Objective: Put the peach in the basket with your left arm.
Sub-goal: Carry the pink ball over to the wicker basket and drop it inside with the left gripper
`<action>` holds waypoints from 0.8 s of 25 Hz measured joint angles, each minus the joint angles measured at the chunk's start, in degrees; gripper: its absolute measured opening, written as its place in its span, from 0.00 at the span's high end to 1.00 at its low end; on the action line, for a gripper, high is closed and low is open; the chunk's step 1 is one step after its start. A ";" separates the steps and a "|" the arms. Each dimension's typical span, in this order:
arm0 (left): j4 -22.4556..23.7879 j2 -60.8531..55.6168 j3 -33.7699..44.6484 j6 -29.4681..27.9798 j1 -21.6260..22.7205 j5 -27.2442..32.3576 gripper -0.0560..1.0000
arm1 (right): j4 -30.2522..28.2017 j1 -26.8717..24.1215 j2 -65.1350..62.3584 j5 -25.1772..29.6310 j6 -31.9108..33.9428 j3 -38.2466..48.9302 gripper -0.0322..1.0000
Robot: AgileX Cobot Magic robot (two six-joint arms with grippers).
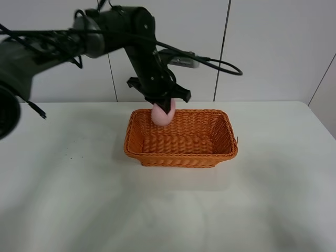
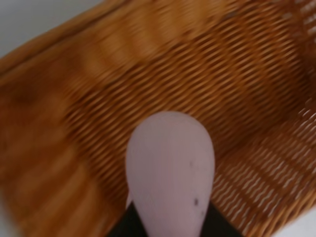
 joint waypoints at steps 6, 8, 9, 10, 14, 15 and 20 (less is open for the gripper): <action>0.00 8.38 -2.99 0.44 -3.03 -1.55 0.76 | 0.00 0.00 0.00 0.00 0.00 0.00 0.30; 0.00 9.66 -2.99 0.43 -3.17 -1.48 0.62 | 0.00 0.00 0.00 0.00 0.00 0.00 0.30; 0.07 9.96 -2.99 0.43 -3.17 -1.48 0.54 | 0.00 0.00 0.00 0.00 0.00 0.00 0.30; 0.07 10.03 -2.99 0.43 -3.17 -1.48 0.43 | 0.00 0.00 0.00 0.00 0.00 0.00 0.30; 0.19 9.91 -3.03 0.36 -3.17 -0.69 0.19 | 0.00 0.00 0.00 0.00 0.00 0.00 0.30; 0.19 9.91 -3.03 0.36 -3.17 0.03 0.17 | 0.00 0.00 0.00 0.00 0.00 0.00 0.30; 0.24 8.67 -4.06 0.36 -2.78 4.76 0.14 | 0.00 0.00 0.00 0.00 0.00 0.00 0.30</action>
